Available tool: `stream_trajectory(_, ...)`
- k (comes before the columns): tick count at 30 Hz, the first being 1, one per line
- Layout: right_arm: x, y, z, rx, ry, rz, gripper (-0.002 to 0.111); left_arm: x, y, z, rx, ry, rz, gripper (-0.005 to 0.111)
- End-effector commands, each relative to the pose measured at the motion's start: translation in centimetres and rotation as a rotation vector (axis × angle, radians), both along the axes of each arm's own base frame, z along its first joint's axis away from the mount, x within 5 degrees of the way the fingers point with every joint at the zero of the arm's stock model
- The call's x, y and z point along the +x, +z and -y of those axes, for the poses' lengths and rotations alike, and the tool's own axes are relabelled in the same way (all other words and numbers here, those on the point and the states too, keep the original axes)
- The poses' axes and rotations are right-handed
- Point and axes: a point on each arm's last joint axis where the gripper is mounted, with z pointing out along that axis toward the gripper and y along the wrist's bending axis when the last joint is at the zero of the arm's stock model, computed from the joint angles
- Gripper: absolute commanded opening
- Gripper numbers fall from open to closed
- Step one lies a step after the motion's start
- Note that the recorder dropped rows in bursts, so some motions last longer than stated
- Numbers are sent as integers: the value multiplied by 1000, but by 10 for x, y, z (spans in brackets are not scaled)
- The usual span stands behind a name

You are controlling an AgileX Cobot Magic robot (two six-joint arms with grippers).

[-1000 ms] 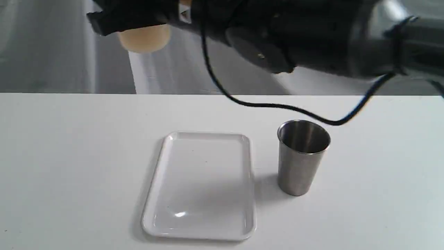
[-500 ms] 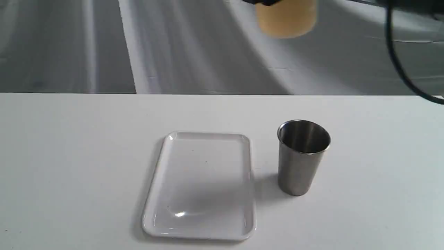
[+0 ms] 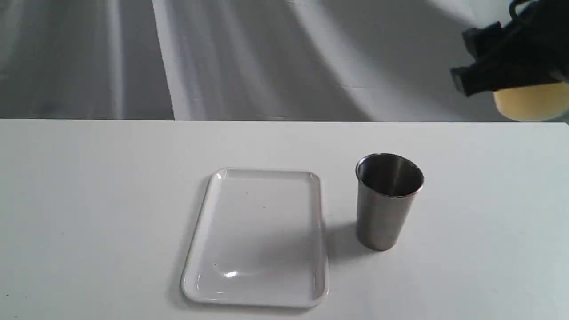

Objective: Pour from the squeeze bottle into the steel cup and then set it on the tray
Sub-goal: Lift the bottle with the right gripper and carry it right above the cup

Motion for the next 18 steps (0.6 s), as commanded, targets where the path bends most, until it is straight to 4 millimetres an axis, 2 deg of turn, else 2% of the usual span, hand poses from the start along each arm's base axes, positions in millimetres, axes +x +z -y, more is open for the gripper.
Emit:
stream_trajectory(1,-3,1,13,-48,-55,10,0,0,-1,0,-7,1,7,8)
stream_trajectory(8,4,-5,27,-138,-99,-7,0,0,-1,0,-7,1,7,8)
stream_trajectory(18,37,-57,26,-189,-111,-188,0,0,-1,0,-5,1,7,8)
